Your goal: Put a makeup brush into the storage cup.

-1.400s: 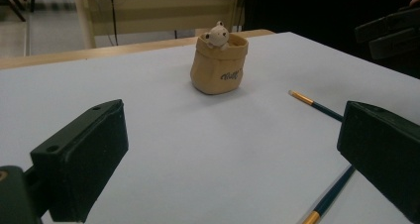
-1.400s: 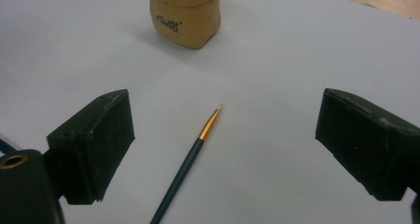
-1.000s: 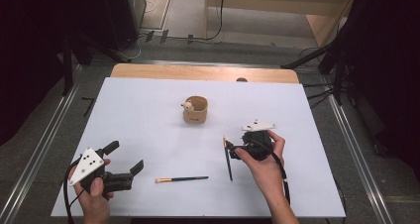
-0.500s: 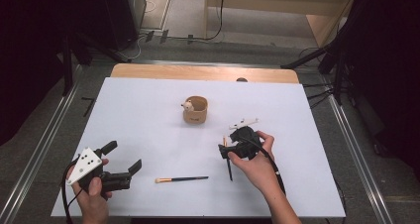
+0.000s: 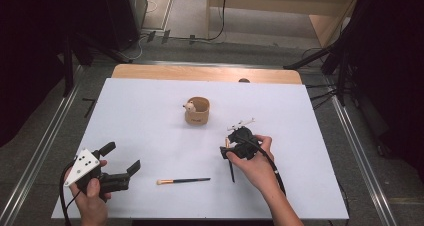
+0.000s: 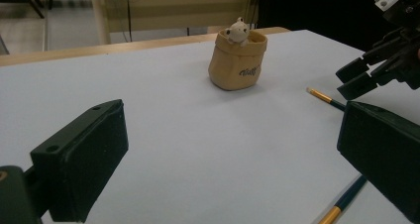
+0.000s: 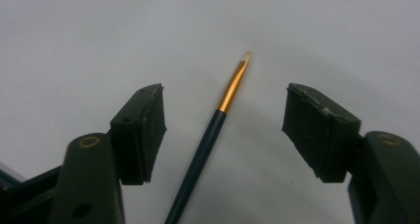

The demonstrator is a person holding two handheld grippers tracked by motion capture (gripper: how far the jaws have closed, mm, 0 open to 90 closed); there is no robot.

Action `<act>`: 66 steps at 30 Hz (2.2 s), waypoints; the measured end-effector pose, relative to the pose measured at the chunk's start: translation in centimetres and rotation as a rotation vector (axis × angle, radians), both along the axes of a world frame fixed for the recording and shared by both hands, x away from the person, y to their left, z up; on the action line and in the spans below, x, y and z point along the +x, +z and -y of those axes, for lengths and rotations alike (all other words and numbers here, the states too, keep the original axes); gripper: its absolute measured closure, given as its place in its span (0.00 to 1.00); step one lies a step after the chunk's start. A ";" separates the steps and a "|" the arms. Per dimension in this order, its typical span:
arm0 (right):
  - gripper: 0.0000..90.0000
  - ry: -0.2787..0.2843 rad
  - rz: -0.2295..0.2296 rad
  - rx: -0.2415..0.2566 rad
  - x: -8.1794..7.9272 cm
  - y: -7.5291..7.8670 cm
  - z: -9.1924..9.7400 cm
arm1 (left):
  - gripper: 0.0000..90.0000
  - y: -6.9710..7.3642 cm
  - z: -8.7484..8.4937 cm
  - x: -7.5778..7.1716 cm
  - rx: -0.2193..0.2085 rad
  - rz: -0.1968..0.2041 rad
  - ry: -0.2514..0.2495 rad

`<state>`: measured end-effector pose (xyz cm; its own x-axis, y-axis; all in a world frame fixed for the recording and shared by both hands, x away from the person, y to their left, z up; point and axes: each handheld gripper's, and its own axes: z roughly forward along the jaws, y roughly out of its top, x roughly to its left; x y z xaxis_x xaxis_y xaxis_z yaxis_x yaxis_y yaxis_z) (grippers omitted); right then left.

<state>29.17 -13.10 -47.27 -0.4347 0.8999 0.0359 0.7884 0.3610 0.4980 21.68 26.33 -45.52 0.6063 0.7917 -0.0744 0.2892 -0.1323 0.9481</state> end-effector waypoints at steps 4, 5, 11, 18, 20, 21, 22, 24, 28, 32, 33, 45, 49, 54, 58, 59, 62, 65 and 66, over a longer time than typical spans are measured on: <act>0.43 -0.034 0.001 -0.025 0.2 0.0 0.1 | 0.00 0.0 -0.1 0.0 -0.007 0.000 0.002; 0.44 -0.038 -0.003 -0.026 0.3 0.0 0.1 | 0.00 0.0 -0.1 0.0 -0.008 -0.001 0.002; 0.55 -0.053 -0.093 -0.005 0.7 -0.1 0.0 | 0.00 -0.1 0.0 0.0 0.001 -0.003 -0.002; 0.64 -0.057 -0.174 -0.001 1.0 -0.6 -0.4 | 0.00 -0.1 0.1 0.0 0.002 -0.006 -0.003; 0.68 -0.062 -0.191 -0.010 1.1 -0.7 -0.5 | 0.00 -0.1 0.1 0.1 0.000 -0.007 -0.004; 0.69 -0.063 -0.203 -0.009 1.1 -0.7 -0.6 | 0.00 -0.1 0.1 0.1 -0.003 -0.007 -0.002; 0.71 -0.063 -0.210 -0.009 1.1 -0.8 -0.6 | 0.00 -0.1 0.1 0.1 -0.003 -0.007 -0.002; 0.73 -0.069 -0.218 -0.025 1.2 -0.9 -0.7 | 0.00 -0.2 0.1 0.1 -0.007 -0.007 -0.004; 0.81 -0.066 -0.215 -0.059 1.1 -0.9 -0.9 | 0.00 -0.2 0.2 0.1 -0.001 -0.008 -0.006; 0.91 -0.085 -0.207 -0.086 1.0 -0.9 -1.1 | 0.00 -0.2 0.2 0.1 -0.003 -0.010 -0.006; 0.94 -0.088 -0.207 -0.091 1.1 -0.9 -1.1 | 0.00 -0.3 0.2 0.1 -0.004 -0.010 -0.004; 0.94 -0.105 -0.207 -0.011 0.9 -0.8 -0.5 | 0.00 -0.3 0.1 0.1 -0.003 -0.011 -0.004; 0.94 -0.107 -0.173 0.035 0.7 -0.3 -0.3 | 0.00 -0.4 0.1 0.2 -0.008 -0.014 -0.003; 0.94 -0.101 -0.139 0.069 0.6 0.2 -0.1 | 0.00 -0.4 0.1 0.1 -0.007 -0.013 -0.003; 0.94 -0.114 -0.066 0.118 0.3 0.9 0.3 | 0.00 -0.4 0.1 0.2 -0.010 -0.015 -0.004; 0.94 -0.121 -0.049 0.126 0.3 1.0 0.3 | 0.00 -0.4 0.1 0.1 -0.012 -0.014 -0.003; 0.94 -0.120 -0.014 0.153 0.2 1.3 0.5 | 0.00 -0.4 0.2 0.1 -0.009 -0.013 -0.004; 0.94 -0.130 0.017 0.184 0.0 1.7 0.7 | 0.00 -0.4 0.1 0.1 -0.012 -0.014 -0.004; 0.94 -0.122 0.032 0.197 0.0 1.8 0.8 | 0.00 -0.4 0.1 0.1 -0.012 -0.014 -0.004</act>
<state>29.18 -13.88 -45.47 -0.3266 0.9228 0.2042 0.8030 0.1569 0.5749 21.77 26.21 -45.92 0.6082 0.7884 -0.0924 0.3022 -0.1223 0.9454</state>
